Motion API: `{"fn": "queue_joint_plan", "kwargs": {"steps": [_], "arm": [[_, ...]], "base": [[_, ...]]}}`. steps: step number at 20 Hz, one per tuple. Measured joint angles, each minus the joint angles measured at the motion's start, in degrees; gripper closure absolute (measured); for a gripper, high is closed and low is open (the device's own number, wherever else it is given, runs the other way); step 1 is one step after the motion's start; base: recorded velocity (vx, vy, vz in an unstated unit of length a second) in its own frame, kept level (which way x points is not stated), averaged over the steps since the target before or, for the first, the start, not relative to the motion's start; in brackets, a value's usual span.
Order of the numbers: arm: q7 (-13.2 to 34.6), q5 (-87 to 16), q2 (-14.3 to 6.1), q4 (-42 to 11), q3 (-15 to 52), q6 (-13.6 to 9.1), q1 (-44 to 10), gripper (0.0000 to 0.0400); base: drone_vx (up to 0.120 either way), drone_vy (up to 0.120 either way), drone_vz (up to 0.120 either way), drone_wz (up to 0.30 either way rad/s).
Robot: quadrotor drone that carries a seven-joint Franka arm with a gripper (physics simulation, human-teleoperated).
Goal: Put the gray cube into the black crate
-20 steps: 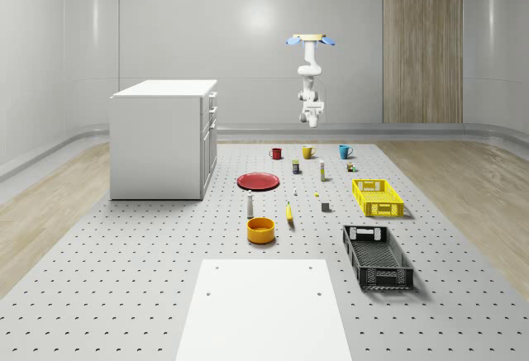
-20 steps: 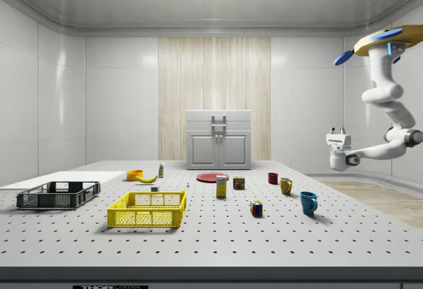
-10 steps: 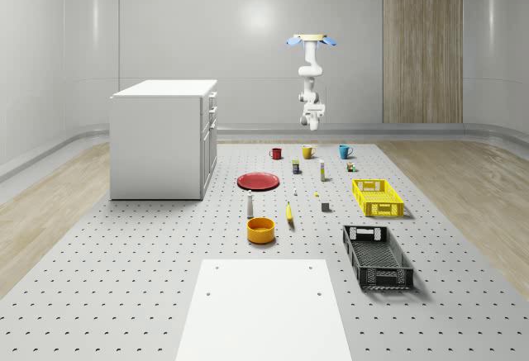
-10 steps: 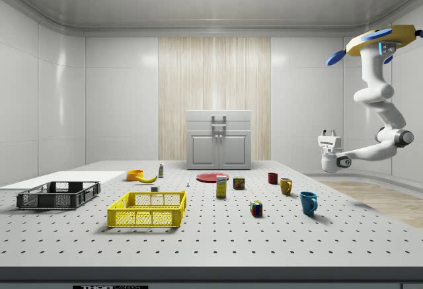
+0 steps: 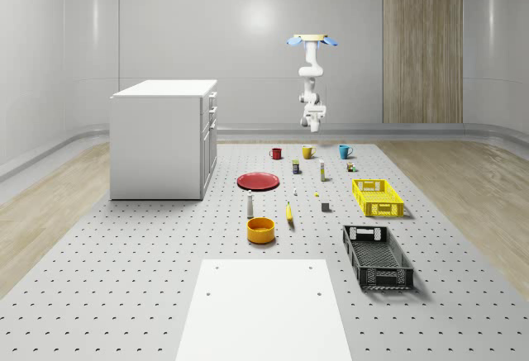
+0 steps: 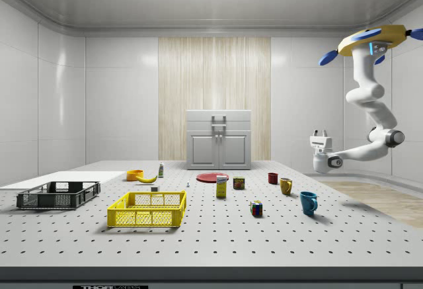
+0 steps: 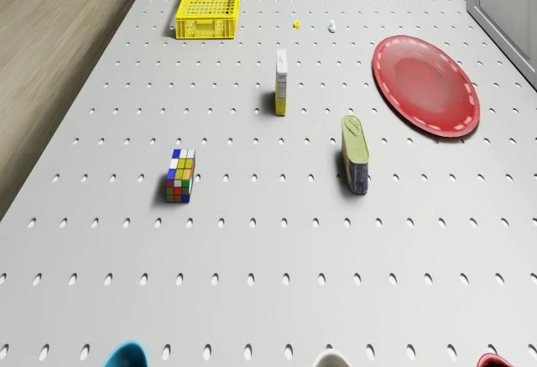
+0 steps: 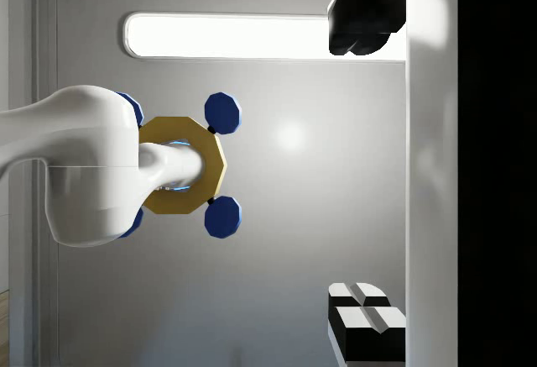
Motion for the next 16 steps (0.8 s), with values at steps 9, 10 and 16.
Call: {"fn": "queue_joint_plan", "kwargs": {"steps": [9,10,16], "arm": [[0.00,-0.15,-0.26,-0.24,0.14,0.38,-0.07,0.0000],[0.01,-0.18,-0.29,-0.27,0.17,0.42,-0.08,0.0000],[0.05,-0.61,-0.47,-0.45,0.48,0.68,-0.19,0.0000]], "base": [[0.120,0.000,0.000,0.000],[0.120,0.000,0.000,0.000],[0.120,0.000,0.000,0.000]]}}
